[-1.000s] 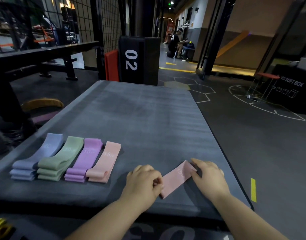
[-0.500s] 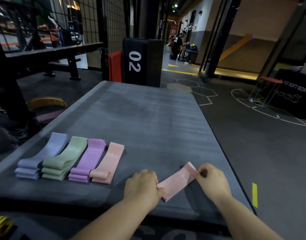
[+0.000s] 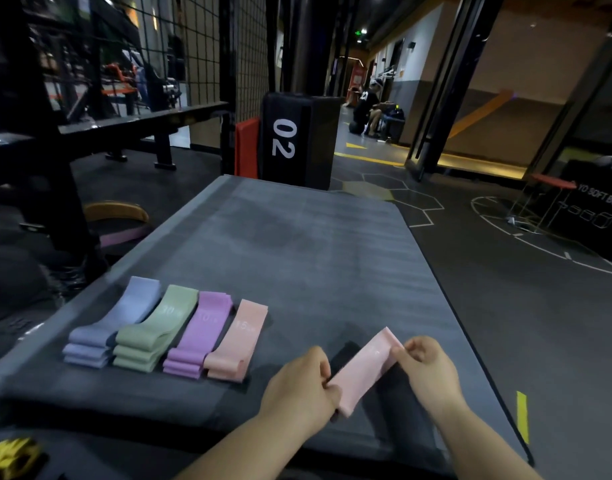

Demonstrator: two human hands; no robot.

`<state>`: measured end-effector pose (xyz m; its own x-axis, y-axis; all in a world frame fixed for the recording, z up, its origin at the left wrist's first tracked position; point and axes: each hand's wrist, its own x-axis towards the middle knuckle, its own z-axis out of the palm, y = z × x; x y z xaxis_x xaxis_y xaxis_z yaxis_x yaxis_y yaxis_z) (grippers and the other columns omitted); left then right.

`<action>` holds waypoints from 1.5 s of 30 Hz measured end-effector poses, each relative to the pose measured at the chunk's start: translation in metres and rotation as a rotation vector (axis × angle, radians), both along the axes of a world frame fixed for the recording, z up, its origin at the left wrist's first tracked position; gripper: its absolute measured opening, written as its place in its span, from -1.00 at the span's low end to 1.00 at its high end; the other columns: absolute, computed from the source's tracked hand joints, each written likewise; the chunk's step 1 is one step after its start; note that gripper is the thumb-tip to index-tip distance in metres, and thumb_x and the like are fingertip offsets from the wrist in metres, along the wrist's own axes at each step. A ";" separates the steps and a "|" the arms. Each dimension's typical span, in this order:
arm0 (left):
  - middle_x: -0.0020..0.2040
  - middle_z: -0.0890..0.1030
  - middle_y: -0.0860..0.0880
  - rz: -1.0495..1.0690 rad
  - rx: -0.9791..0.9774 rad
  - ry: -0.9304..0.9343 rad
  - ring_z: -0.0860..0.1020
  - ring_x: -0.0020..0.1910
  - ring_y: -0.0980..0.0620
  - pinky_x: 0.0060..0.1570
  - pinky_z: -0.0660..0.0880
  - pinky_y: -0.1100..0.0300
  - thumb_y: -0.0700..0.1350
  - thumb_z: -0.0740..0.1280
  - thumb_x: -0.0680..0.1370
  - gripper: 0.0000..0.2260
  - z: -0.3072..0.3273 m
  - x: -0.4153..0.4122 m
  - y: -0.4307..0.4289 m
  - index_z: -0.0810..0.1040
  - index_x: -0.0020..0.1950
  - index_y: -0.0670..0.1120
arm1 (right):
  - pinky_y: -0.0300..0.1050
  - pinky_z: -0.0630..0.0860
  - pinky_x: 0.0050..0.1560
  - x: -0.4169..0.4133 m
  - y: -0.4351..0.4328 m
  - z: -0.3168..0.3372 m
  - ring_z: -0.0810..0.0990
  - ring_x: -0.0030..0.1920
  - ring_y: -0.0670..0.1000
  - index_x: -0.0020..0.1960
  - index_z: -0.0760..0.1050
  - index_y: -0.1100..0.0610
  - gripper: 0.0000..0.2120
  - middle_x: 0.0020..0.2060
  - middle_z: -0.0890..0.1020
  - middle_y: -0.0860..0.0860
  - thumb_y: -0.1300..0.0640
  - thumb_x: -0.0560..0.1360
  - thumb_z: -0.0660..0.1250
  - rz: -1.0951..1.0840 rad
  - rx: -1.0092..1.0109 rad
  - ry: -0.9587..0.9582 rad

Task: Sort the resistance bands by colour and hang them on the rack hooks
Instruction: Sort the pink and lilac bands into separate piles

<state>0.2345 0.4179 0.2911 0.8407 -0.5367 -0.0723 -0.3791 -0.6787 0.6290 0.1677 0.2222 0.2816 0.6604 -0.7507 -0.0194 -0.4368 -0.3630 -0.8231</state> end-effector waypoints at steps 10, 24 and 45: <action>-0.29 0.51 0.03 0.300 -0.183 -0.079 0.47 -0.23 0.05 -0.24 0.37 0.15 -0.02 0.32 0.45 -0.83 0.023 0.040 0.079 0.36 -0.23 -0.02 | -0.09 0.42 -0.15 0.098 0.071 0.023 0.57 -0.18 0.04 -0.20 0.45 0.05 -0.84 -0.24 0.63 -0.02 0.06 0.48 0.40 0.107 -0.004 -0.085; -0.03 0.59 0.07 0.401 -0.066 -0.072 0.55 -0.01 -0.03 -0.11 0.44 0.18 0.01 0.28 0.48 -0.89 0.001 0.075 0.132 0.38 -0.08 0.04 | -0.20 0.34 -0.13 0.170 0.144 0.015 0.50 -0.10 0.00 0.01 0.48 0.05 -0.91 -0.17 0.55 -0.09 0.09 0.51 0.32 0.326 -0.220 0.084; 0.05 0.61 -0.04 0.295 0.061 -0.133 0.56 0.09 -0.08 -0.01 0.47 0.16 0.03 0.19 0.53 -0.77 -0.018 0.070 0.120 0.49 0.12 -0.02 | -0.30 0.31 -0.06 0.181 0.141 -0.012 0.45 -0.09 -0.08 0.08 0.59 0.06 -0.85 0.05 0.58 -0.02 0.13 0.52 0.33 0.377 -0.363 0.085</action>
<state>0.3045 0.5377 0.2734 0.9634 -0.2668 0.0244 -0.2370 -0.8064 0.5418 0.3484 0.3632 0.2695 0.8932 -0.4296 0.1325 -0.2806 -0.7629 -0.5824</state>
